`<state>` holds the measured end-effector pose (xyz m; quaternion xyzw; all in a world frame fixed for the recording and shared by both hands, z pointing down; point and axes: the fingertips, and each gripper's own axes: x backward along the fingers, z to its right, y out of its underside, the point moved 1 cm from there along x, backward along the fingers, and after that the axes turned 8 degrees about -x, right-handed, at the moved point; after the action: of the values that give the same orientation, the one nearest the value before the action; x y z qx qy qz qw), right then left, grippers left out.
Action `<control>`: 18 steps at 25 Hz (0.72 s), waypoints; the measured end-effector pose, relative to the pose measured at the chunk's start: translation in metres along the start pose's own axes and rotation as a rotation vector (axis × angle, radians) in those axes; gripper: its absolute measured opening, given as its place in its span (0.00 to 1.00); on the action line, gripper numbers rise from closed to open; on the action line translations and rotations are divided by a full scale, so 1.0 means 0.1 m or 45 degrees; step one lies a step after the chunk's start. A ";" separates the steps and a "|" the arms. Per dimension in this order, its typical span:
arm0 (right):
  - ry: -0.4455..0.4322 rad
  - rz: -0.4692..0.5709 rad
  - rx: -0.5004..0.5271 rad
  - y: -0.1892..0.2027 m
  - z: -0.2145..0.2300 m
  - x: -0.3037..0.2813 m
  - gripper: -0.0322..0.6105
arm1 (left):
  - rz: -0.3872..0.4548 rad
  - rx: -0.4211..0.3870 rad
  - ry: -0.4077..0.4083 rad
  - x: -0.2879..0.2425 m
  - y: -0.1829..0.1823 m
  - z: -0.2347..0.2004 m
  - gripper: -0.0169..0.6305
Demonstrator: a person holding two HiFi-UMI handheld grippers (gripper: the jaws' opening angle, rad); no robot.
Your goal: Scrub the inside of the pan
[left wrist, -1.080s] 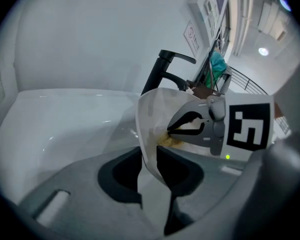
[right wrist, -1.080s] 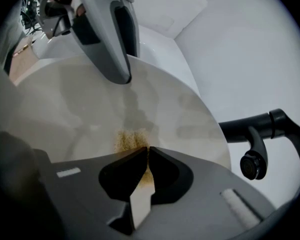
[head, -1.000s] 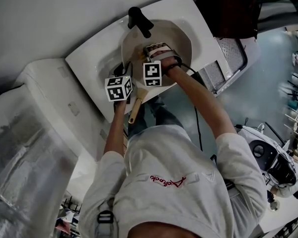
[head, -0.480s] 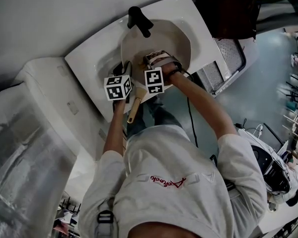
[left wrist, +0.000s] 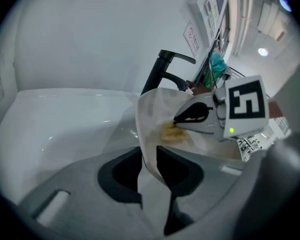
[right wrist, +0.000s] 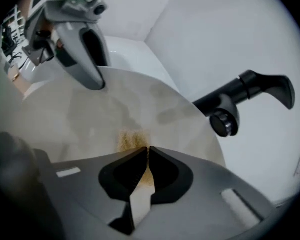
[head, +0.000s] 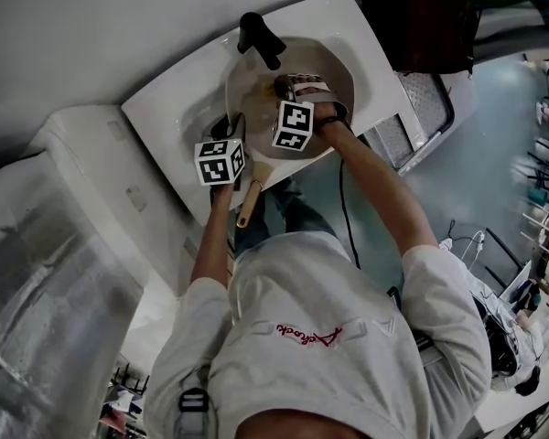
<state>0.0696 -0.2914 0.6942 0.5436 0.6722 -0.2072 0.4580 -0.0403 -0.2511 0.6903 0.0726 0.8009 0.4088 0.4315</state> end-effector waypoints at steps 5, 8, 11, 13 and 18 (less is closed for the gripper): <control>0.117 -0.041 -0.056 0.06 0.43 -0.08 0.09 | 0.001 -0.001 0.005 0.00 0.00 0.00 0.17; 0.134 -0.054 -0.065 0.08 0.53 -0.11 0.09 | 0.000 -0.001 0.006 0.00 0.00 0.00 0.17; 0.126 -0.067 -0.071 0.07 0.53 -0.17 0.09 | 0.000 -0.002 0.007 0.00 0.00 0.00 0.17; 0.110 -0.065 -0.065 0.04 0.48 -0.21 0.09 | 0.000 -0.001 0.008 0.00 0.01 0.00 0.17; 0.036 -0.021 -0.020 -0.14 0.27 -0.25 0.09 | 0.001 0.002 0.006 -0.01 0.00 0.00 0.17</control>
<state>0.0666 -0.3301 0.6988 0.5371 0.6847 -0.1981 0.4511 -0.0401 -0.2517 0.6905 0.0723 0.8023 0.4084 0.4293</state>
